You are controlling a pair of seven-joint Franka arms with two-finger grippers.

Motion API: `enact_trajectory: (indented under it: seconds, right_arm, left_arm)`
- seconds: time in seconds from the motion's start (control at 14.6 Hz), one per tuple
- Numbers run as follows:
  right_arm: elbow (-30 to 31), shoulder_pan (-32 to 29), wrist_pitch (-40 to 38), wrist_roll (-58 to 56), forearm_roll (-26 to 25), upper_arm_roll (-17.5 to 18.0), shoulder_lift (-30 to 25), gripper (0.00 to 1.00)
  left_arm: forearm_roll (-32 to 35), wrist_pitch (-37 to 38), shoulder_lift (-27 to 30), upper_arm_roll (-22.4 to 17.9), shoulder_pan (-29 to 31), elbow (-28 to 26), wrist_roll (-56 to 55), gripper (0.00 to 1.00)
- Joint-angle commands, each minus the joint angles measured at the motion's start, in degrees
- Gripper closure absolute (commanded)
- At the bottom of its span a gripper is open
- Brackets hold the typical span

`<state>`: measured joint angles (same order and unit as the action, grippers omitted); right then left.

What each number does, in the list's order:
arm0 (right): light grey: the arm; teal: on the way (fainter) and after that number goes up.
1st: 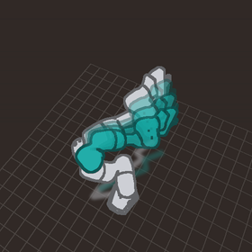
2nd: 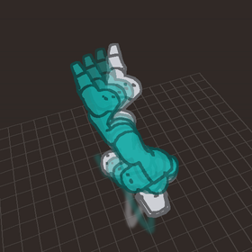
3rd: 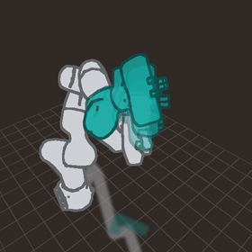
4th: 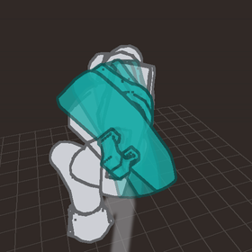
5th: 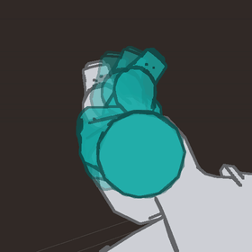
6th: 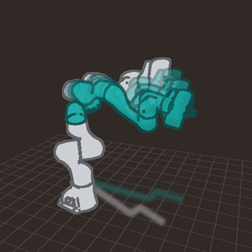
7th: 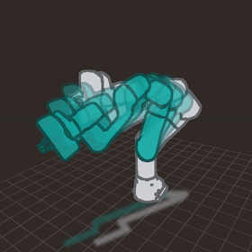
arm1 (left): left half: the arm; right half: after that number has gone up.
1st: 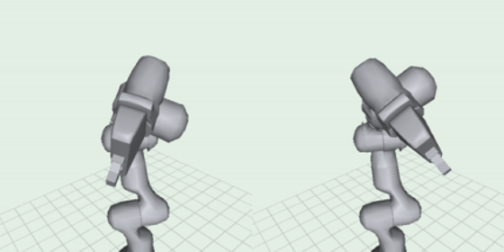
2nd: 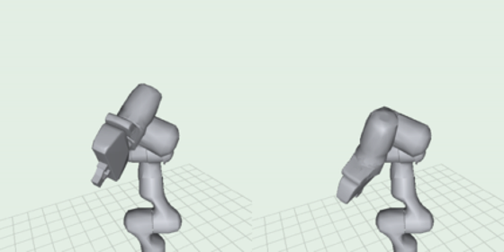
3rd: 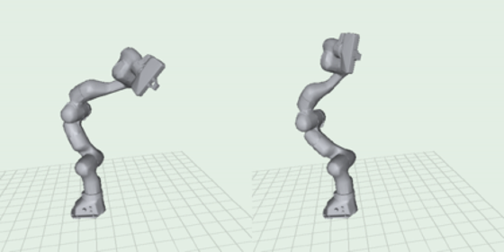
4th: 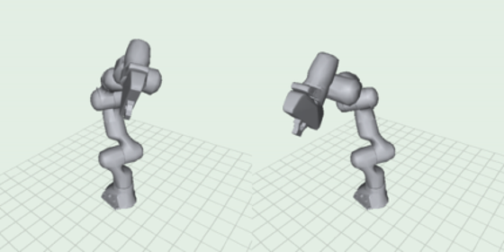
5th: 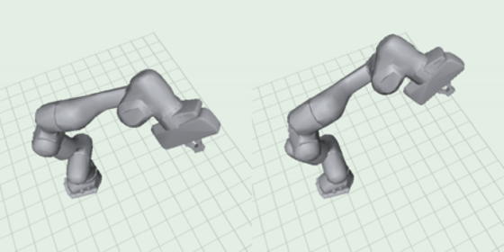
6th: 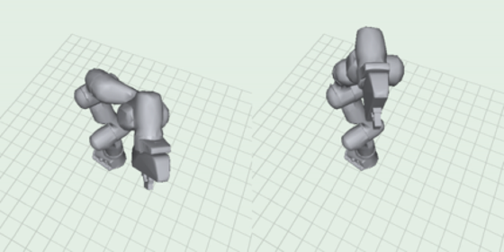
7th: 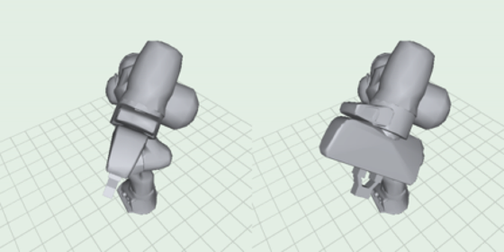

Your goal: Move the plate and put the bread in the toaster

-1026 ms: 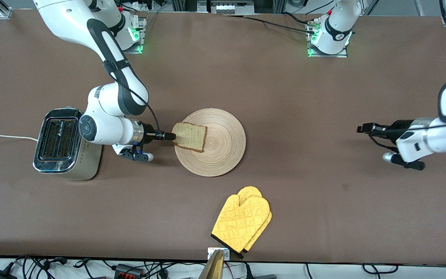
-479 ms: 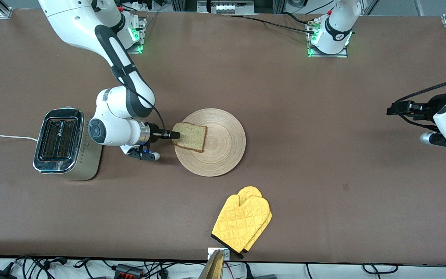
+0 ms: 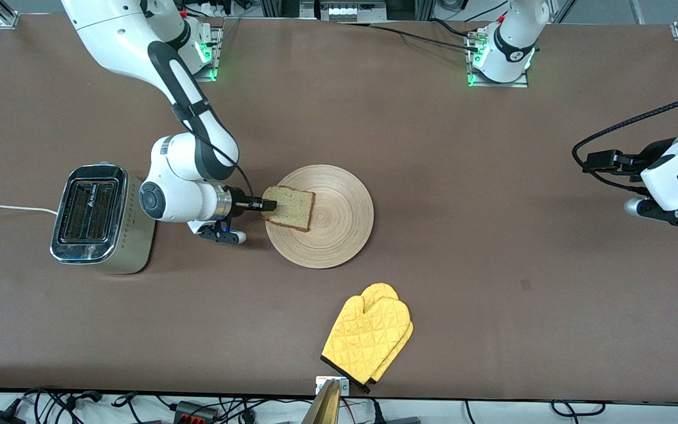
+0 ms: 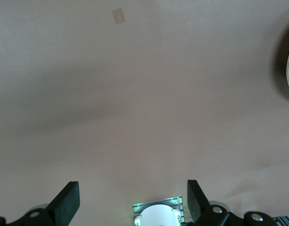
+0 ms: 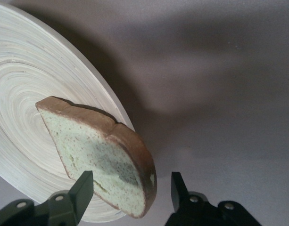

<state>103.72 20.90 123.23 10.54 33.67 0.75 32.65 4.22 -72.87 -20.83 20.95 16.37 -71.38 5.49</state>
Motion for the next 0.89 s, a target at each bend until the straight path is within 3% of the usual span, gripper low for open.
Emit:
enact_trajectory:
  seconds: [0.0,0.21,0.41,0.62,0.82]
  right_arm:
    - [0.2,0.5,0.9,0.3,1.6,0.0,0.4,0.32]
    - [0.0,0.5,0.9,0.3,1.6,0.0,0.8,0.37]
    - [0.0,0.5,1.0,0.3,1.6,0.0,0.9,0.44]
    - [-0.5,0.6,0.6,0.3,1.6,0.0,0.9,0.62]
    - [-1.4,0.5,0.1,0.2,1.6,0.0,0.8,0.75]
  left_arm:
    - [1.5,-4.0,4.3,-0.9,-0.1,-1.5,-1.7,0.00]
    - [0.4,-16.0,14.6,-6.6,-2.6,-17.1,-5.2,0.00]
    - [-0.6,-20.4,21.7,-10.5,-6.2,-26.8,-5.3,0.00]
    - [-3.4,-25.0,25.4,-10.6,-6.2,-31.9,-6.3,0.00]
    - [-4.7,-25.0,25.2,-10.4,-6.0,-31.3,-12.2,0.00]
